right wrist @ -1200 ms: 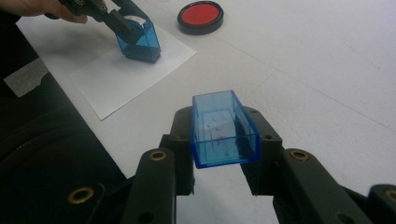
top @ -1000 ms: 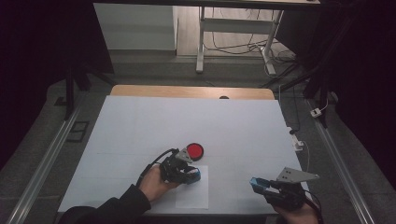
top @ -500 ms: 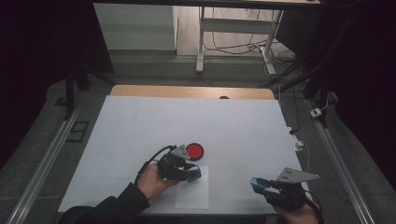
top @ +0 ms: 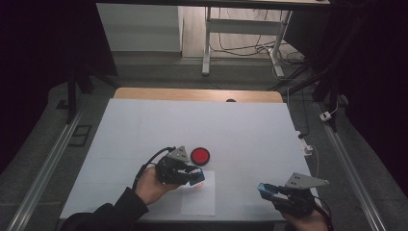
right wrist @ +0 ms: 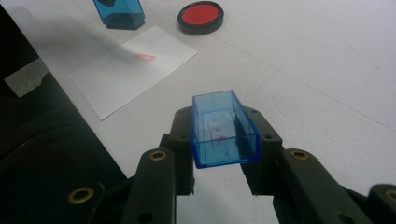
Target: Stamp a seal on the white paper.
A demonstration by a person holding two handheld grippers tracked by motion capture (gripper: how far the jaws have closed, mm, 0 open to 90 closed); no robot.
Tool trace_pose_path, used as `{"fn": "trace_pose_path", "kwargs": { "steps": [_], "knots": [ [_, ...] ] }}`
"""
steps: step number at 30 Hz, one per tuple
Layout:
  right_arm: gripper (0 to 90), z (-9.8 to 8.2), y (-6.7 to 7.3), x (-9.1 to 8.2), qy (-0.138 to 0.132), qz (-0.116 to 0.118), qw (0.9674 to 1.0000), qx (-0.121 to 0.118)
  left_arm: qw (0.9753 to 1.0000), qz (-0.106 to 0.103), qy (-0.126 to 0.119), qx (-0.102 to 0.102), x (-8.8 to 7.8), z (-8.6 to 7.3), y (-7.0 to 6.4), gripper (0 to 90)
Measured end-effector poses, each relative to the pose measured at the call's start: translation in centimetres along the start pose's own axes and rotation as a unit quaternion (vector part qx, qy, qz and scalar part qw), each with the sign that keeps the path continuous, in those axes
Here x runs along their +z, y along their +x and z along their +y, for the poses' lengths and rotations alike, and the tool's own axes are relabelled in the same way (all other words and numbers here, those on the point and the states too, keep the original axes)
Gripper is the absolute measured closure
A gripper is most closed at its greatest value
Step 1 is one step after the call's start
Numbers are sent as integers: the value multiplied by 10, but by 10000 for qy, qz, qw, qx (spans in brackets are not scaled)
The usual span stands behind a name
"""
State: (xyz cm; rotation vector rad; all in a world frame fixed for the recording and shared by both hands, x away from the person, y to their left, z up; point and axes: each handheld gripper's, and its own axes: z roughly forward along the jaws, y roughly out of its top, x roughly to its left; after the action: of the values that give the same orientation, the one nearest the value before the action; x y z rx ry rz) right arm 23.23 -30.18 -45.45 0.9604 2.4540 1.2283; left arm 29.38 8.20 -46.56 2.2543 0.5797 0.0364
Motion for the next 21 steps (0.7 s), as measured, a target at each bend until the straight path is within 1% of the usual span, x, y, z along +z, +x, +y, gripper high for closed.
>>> {"fn": "trace_pose_path", "kwargs": {
  "steps": [9,14,21],
  "knots": [
    [676,0,0,0,-3,-5,10000,8,9999,-8,-128,83,-12,-2,-2,701],
    [676,0,0,0,-1,-1,10000,5,9997,-3,-232,66,-19,-5,-3,702],
    [676,0,0,0,-8,-4,10000,5,9991,-53,-411,47,-30,-8,-3,702]
  ]
}}
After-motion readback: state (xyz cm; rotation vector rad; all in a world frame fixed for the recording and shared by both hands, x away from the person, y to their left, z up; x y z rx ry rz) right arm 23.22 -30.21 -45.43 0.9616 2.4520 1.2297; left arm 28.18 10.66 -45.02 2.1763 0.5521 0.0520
